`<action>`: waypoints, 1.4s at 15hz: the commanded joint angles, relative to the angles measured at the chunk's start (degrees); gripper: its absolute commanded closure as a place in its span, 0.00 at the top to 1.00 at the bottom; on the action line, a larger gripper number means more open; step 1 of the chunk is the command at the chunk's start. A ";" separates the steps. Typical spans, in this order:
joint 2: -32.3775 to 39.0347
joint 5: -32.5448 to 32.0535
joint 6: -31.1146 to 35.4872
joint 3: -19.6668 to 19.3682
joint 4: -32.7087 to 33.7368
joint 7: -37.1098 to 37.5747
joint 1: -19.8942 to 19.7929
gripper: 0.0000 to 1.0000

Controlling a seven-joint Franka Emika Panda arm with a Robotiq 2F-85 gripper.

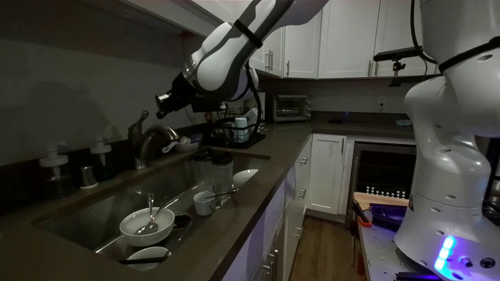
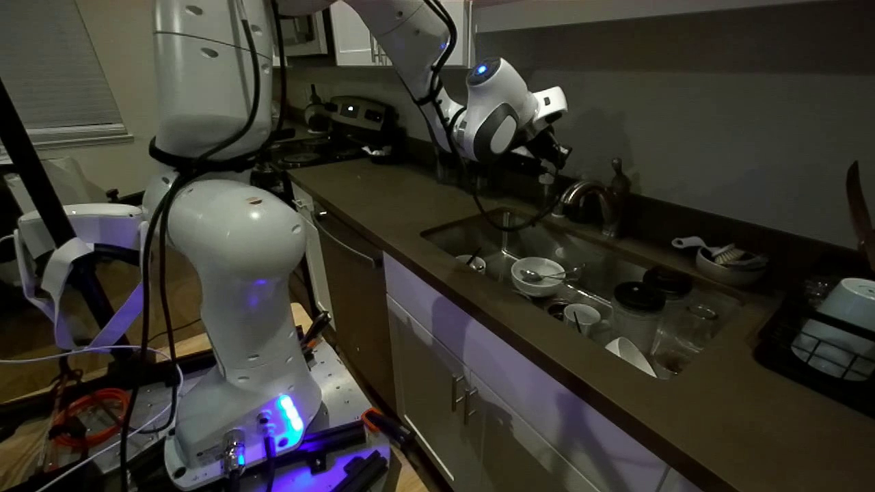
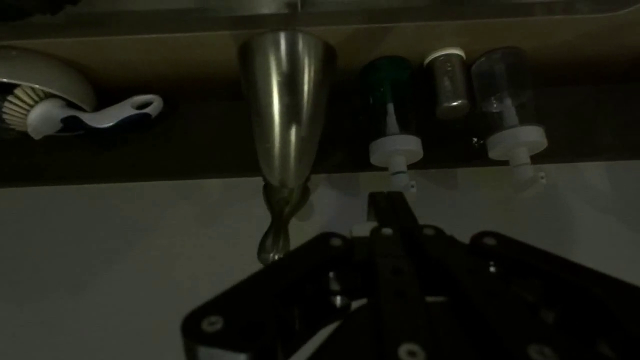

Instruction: Lift u the tap handle

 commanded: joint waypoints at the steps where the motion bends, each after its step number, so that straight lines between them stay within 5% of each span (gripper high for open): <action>1: 7.34 4.56 2.59 -7.39 5.63 0.39 10.00 0.03; 10: 10.46 4.37 -10.67 -7.98 21.60 2.35 5.70 0.04; 21: 15.76 4.53 -19.21 -8.72 28.38 4.29 3.14 0.04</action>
